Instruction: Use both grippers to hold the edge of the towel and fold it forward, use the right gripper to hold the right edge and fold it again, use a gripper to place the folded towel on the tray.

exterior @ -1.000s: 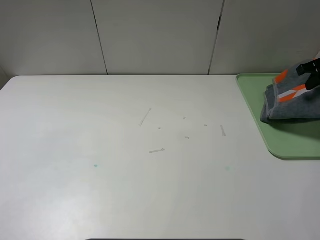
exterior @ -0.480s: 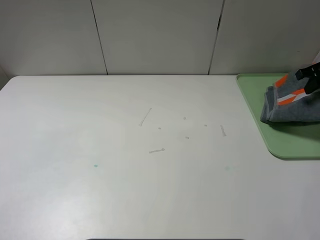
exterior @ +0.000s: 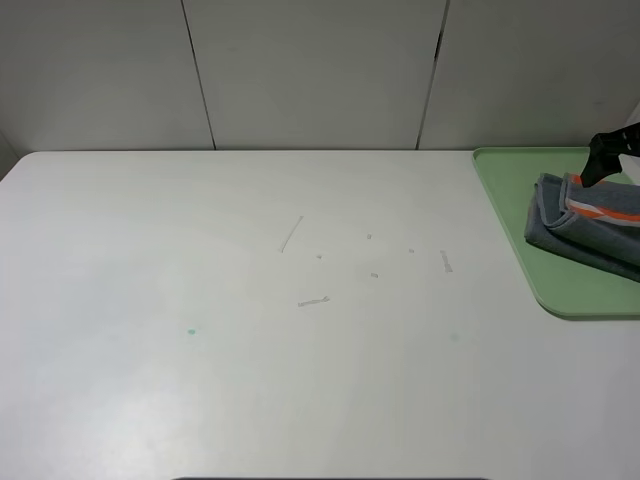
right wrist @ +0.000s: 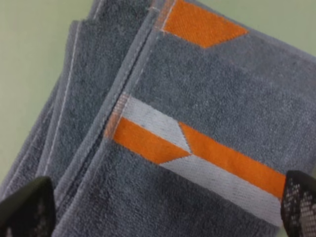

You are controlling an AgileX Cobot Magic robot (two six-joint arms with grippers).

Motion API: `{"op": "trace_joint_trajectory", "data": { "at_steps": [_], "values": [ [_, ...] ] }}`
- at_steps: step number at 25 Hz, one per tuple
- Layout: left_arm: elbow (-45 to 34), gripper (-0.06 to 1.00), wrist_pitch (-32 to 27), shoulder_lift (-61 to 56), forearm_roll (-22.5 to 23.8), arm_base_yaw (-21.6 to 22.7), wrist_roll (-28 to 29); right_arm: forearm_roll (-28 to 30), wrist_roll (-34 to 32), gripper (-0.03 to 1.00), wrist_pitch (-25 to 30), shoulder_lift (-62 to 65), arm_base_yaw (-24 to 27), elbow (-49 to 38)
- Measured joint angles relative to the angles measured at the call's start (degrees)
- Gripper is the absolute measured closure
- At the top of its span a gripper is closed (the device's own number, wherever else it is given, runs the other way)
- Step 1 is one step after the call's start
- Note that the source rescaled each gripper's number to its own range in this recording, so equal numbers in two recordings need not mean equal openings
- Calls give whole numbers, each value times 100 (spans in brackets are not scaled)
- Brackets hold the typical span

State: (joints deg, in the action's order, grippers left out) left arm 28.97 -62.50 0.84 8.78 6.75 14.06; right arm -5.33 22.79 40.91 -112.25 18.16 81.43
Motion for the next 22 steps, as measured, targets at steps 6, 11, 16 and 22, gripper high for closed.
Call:
{"op": "trace_joint_trajectory", "data": {
  "at_steps": [6,11,16,22],
  "values": [
    [0,-6,0,0,0,0,0,-62,-14,-3,80,182,0,0],
    [0,-6,0,0,0,0,0,-228,-14,-3,496,475,0,0],
    [0,-6,0,0,0,0,0,-384,-14,-3,1023,820,0,0],
    [0,-6,0,0,0,0,0,-539,-38,-3,1891,1262,0,9]
  ]
}}
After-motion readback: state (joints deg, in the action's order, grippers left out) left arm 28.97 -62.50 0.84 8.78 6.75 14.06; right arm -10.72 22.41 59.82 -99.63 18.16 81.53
